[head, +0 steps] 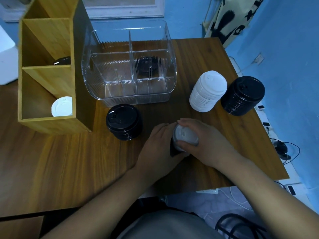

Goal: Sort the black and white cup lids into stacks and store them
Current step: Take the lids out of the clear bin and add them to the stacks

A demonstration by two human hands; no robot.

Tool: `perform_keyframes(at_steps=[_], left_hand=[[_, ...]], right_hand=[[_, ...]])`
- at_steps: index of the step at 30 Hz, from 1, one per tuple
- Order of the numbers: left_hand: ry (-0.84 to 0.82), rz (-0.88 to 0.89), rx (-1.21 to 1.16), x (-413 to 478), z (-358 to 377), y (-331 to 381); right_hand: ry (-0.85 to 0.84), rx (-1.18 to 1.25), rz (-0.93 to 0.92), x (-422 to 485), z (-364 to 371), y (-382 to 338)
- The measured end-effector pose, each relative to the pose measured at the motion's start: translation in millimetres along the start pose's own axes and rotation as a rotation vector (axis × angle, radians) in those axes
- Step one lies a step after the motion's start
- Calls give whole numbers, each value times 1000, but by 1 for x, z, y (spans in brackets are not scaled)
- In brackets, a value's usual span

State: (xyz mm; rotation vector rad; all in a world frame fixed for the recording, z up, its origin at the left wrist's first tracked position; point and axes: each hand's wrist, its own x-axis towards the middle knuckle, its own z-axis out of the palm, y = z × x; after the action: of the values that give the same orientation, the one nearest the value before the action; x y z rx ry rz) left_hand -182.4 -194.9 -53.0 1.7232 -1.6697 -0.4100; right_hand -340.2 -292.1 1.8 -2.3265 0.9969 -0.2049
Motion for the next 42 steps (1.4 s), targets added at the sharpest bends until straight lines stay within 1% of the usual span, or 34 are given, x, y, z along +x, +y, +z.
perform_keyframes(at_steps=[3,5,7,9,12,14,16,20,23,26,29,31,33,35,39,42], left_hand=[[-32,-33,14,-1,-6,0],[-11,-26,33,-4,-20,5],[36,-22,65,-7,-46,11],[86,-7,160,-9,-74,13],[209,15,292,-7,-108,0],[257,-49,356,-6,-121,-15],[266,-130,348,-9,-125,-30],[261,-262,152,-17,-116,-45],[280,-268,40,-19,-107,-52],[292,-285,-1,-20,-102,-57],[284,-349,-11,-18,-101,-57],[283,-365,-13,-17,-101,-57],[278,-372,-16,-16,-101,-57],[283,-358,-26,-16,-101,-59],[286,-335,-56,-14,-103,-60],[303,-334,-48,-15,-102,-60]], right_hand=[[-60,-77,24,5,-7,-6],[-106,-106,25,10,-13,-8],[-145,-121,28,20,-16,-12],[-174,-113,26,33,-18,-18],[-184,-129,-39,50,-13,-30],[-155,-169,-108,60,-8,-38],[-117,-184,-164,68,-2,-42],[-80,-243,-273,76,5,-46],[-17,-207,-316,78,-6,-55],[104,-158,-388,91,-34,-74],[230,-120,-450,127,-66,-92],[255,-164,-457,160,-80,-101],[216,-211,-397,198,-86,-107],[122,-279,-264,238,-87,-108],[-98,-525,-10,296,-82,-115],[-315,-625,112,313,-79,-128]])
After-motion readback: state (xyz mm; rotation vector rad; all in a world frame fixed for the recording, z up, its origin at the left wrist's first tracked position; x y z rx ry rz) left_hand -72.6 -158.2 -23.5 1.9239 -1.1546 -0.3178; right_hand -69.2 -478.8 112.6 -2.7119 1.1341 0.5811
